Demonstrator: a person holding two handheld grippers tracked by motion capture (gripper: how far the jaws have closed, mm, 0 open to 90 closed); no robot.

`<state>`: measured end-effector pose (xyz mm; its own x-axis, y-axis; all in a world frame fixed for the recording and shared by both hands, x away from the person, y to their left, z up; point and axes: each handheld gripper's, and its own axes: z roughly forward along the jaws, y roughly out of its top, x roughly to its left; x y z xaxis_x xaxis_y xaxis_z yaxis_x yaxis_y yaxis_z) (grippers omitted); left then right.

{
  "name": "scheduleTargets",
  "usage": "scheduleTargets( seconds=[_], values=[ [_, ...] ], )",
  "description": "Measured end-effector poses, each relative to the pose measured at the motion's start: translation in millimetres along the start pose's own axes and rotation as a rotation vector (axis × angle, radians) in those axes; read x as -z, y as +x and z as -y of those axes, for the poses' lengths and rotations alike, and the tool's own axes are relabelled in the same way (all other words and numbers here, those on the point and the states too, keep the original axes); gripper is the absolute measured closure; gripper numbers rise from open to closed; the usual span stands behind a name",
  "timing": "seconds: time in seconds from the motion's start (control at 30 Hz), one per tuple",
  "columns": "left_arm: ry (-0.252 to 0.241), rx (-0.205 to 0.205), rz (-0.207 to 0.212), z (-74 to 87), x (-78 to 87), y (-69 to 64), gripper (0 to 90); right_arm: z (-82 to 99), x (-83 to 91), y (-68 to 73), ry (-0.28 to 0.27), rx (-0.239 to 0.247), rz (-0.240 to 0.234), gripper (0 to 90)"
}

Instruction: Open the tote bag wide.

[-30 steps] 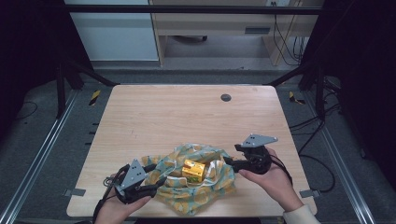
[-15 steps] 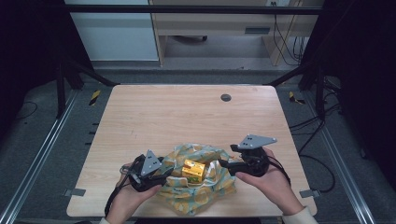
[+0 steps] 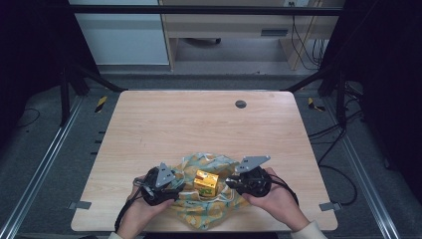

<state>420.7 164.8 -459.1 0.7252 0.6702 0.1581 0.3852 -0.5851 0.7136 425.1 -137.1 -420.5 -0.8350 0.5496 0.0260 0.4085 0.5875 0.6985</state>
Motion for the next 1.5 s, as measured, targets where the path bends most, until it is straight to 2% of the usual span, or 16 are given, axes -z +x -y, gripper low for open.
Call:
scheduleTargets(
  seconds=[0.2,0.27,0.37,0.47,0.53,0.63,0.7,0.8,1.0,1.13,1.23,1.3,1.4,1.43,1.47,1.5],
  values=[
    [0.064,0.016,0.039,5.2,-4.1,0.0,69.7,32.0,-1.6,5.6,0.088,-0.020,-0.004,89.4],
    [0.089,0.012,0.043,6.2,-6.0,-0.2,72.9,35.9,-3.3,6.5,0.102,-0.027,-0.002,89.5],
    [0.118,-0.010,0.043,6.2,-7.4,-1.4,84.3,49.9,-10.6,6.0,0.135,-0.037,0.002,89.8],
    [0.134,-0.034,0.045,6.1,-7.9,-4.2,90.0,56.6,-13.8,5.9,0.144,-0.051,-0.006,90.0],
    [0.157,-0.065,0.036,6.1,-7.0,-7.2,90.0,61.5,-14.4,6.9,0.144,-0.056,-0.016,90.0],
    [0.173,-0.072,0.048,8.7,-5.4,-10.9,90.0,67.0,-13.3,9.0,0.147,-0.059,-0.023,90.0],
    [0.195,-0.105,0.046,11.8,-2.3,-14.5,90.0,72.7,-13.0,11.1,0.152,-0.063,-0.029,90.0],
    [0.206,-0.126,0.046,13.5,-1.3,-16.1,90.0,76.6,-13.0,10.9,0.153,-0.063,-0.030,90.0],
    [0.238,-0.174,0.020,16.5,-5.0,-19.2,90.0,79.1,-15.5,14.8,0.154,-0.016,-0.009,90.0],
    [0.244,-0.175,0.019,18.4,-8.9,-18.7,90.0,78.6,-17.7,13.7,0.137,0.006,0.011,90.0],
    [0.234,-0.168,0.026,19.4,-8.4,-18.0,90.0,80.0,-17.8,12.0,0.121,-0.014,0.015,89.0],
    [0.216,-0.161,0.019,20.3,-6.7,-18.2,84.6,80.8,-16.9,13.1,0.109,-0.003,0.015,81.8],
    [0.151,-0.120,0.018,17.6,0.9,-18.8,68.4,77.7,-5.6,15.8,0.051,-0.008,0.021,58.3],
    [0.095,-0.095,0.022,13.7,9.0,-18.0,55.9,74.9,4.5,16.3,0.016,0.000,0.029,47.0],
    [0.095,-0.095,0.022,13.7,9.0,-18.0,49.9,74.9,4.5,16.3,0.016,0.000,0.029,47.0],
    [0.072,-0.070,0.022,11.9,12.2,-17.7,49.9,73.4,10.3,16.1,-0.002,-0.007,0.033,41.3]
  ],
)
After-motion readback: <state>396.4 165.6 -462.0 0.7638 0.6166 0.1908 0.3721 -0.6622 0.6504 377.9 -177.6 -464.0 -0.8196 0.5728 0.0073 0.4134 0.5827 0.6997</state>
